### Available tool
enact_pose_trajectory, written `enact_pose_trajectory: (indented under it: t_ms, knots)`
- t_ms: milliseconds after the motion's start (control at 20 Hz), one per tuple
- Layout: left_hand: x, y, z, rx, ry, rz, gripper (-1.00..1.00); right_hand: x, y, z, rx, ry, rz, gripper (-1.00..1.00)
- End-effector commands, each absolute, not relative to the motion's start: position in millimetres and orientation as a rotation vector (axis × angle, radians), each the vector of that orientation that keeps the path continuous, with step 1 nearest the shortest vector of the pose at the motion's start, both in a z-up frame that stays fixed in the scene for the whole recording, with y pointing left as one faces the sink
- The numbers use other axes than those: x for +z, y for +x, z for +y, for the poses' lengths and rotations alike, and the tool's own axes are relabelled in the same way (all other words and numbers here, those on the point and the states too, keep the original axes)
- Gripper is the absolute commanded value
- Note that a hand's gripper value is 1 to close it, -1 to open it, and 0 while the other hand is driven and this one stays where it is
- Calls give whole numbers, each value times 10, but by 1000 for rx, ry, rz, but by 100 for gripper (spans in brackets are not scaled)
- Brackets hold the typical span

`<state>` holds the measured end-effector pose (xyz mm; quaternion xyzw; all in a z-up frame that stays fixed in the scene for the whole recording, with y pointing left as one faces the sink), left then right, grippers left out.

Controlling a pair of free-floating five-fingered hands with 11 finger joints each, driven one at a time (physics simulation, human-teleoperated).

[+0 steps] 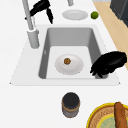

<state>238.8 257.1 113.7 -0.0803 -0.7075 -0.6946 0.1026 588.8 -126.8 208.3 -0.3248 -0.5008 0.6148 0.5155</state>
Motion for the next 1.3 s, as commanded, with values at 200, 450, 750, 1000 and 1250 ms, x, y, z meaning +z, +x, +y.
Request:
enact_pose_trajectory:
  t_ms: [200, 450, 750, 1000, 1250]
  knots:
    - [1137, 2388, 2571, -2050, -237, -2088, 0, 2118, 6249, -1119, 1550, -685, -1034, -100]
    - [1137, 2388, 2571, -2050, -237, -2088, 0, 2080, 6518, -1087, 1582, -639, -946, -100]
    - [1137, 2388, 2571, -2050, -237, -2088, 0, 1852, 6756, -1059, 1604, -630, -907, -100]
    - [1137, 2388, 2571, -2050, -237, -2088, 0, 1609, 6973, -1050, 1608, -631, -891, -100]
    - [1137, 2388, 2571, -2050, -237, -2088, 0, 1644, 7063, -1038, 1625, -513, -766, -100]
